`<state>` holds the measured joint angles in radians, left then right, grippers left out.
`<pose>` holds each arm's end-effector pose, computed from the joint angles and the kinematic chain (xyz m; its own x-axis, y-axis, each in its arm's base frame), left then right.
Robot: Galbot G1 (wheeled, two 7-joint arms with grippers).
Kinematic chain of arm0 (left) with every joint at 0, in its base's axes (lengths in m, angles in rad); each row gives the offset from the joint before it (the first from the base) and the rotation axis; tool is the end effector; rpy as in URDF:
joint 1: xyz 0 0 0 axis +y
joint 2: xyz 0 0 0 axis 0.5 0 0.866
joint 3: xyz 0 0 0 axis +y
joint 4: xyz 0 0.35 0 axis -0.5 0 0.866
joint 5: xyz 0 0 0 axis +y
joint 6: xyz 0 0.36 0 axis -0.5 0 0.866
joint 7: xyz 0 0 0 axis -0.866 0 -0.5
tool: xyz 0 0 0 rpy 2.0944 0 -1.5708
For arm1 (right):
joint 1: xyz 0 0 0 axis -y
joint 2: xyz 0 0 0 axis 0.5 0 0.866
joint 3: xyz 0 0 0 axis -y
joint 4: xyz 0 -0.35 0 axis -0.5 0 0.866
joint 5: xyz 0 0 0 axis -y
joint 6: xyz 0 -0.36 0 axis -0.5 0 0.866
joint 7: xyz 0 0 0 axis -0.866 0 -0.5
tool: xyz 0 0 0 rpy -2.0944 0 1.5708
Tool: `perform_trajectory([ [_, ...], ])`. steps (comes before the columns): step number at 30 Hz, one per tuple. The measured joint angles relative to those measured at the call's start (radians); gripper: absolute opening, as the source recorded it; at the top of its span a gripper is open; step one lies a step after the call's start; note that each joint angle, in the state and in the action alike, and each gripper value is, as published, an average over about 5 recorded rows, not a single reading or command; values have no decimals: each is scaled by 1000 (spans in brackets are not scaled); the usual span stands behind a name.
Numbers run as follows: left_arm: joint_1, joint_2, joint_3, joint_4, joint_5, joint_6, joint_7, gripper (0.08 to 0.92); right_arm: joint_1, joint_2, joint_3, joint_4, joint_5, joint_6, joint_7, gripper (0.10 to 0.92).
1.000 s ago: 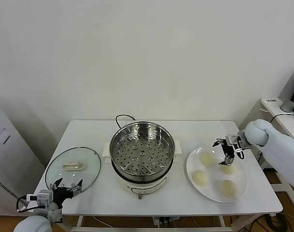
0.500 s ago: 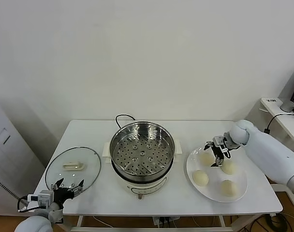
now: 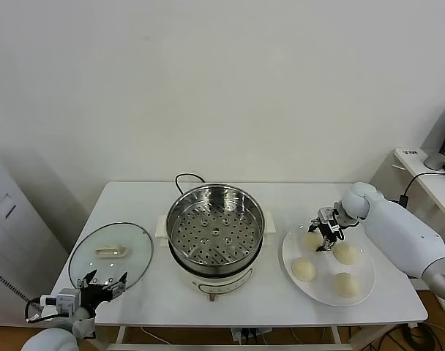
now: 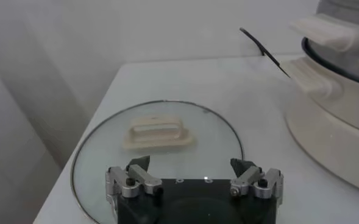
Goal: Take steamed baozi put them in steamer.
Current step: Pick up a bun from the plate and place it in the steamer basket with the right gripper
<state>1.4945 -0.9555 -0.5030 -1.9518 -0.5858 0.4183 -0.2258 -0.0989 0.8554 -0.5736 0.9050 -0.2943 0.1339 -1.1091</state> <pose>0.2232 0.1191 -0.3072 -0.8517 -0.0088 0.5239 0.0367 0.9964 0.0764 0.5605 -0.1852 -0.2434 -0.1882 -0.1665 0.9679 -0.9545 -0.2011 -0.2202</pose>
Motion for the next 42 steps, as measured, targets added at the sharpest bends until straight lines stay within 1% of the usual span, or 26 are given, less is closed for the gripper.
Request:
perform_trajectory([
  [4,7,-4,-6,-7,0,1,-1,823,20,-13,-20,21,16,-5,-10,557],
  [14,11,-10,-8,-22,0,5,-6,823,161,-92,-148,147,129,-10,-32,551],
  [23,7,-8,2,-31,2,10,-8,823,388,-100,-288,243,248,94,-66,560],
  [31,8,-4,5,-29,3,9,-8,823,542,-18,-342,251,315,250,-103,560],
  [38,3,-4,12,-26,3,9,-10,823,597,125,-351,189,335,449,-142,561],
  [42,3,-5,16,-24,5,10,-13,823,606,212,-353,156,325,536,-159,564],
])
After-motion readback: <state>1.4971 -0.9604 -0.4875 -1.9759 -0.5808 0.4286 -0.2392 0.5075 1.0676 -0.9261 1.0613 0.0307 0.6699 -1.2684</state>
